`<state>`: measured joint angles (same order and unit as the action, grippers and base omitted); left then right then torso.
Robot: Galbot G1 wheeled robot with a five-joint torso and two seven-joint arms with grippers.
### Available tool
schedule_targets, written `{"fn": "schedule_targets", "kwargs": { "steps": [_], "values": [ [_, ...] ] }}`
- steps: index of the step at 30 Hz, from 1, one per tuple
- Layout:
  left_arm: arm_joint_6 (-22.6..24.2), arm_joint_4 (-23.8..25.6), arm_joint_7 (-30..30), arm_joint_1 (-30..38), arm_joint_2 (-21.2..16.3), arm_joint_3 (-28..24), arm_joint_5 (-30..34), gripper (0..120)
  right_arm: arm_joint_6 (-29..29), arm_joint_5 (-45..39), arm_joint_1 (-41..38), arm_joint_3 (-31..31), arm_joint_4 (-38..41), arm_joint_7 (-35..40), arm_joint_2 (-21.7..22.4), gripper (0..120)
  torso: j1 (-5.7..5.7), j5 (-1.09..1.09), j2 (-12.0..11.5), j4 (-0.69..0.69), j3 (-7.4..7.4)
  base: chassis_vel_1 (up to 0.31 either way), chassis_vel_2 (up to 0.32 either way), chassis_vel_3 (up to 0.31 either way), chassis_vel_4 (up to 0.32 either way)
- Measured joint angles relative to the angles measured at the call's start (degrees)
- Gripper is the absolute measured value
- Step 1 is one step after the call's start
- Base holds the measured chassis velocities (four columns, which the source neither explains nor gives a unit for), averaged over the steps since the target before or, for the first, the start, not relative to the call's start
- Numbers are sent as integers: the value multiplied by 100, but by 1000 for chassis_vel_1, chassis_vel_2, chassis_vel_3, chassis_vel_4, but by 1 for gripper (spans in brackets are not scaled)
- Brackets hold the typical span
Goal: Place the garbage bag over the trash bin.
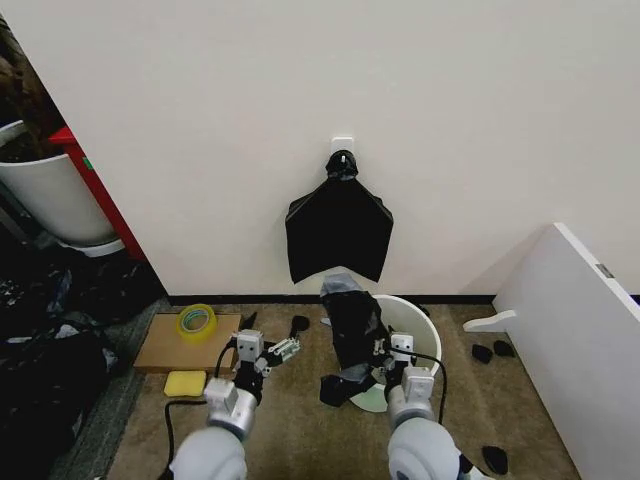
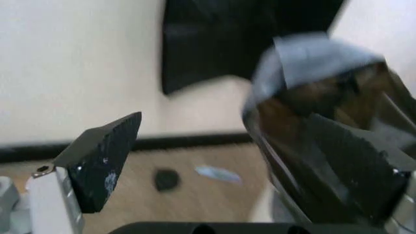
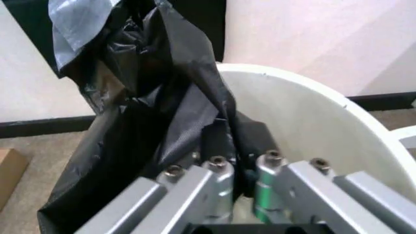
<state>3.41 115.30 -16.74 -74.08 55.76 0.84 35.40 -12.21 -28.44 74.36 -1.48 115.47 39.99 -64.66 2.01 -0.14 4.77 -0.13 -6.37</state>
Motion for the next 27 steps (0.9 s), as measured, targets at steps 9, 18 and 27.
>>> {"fn": "schedule_targets", "kwargs": {
  "steps": [9, 18, 27],
  "values": [
    [1062, -445, 88, 1358, 236, -511, 1884, 100, -12, -51, 17, -35, 1, -205, 19, 0, 0, 2, 0, 0, 0, 0, 0, 0, 0],
    [2764, -658, -686, 1929, 582, -991, 1887, 91, -9, 485, 69, 28, -58, -281, 30, 0, 0, 1, 0, 0, 0, 0, 0, 0, 0],
    [3014, -832, -724, 2173, 869, -1360, 1588, 86, -186, 959, 171, 351, -78, -436, 285, 0, 0, 0, 0, 0, 0, 0, 0, 0, 0]
  ]
}}
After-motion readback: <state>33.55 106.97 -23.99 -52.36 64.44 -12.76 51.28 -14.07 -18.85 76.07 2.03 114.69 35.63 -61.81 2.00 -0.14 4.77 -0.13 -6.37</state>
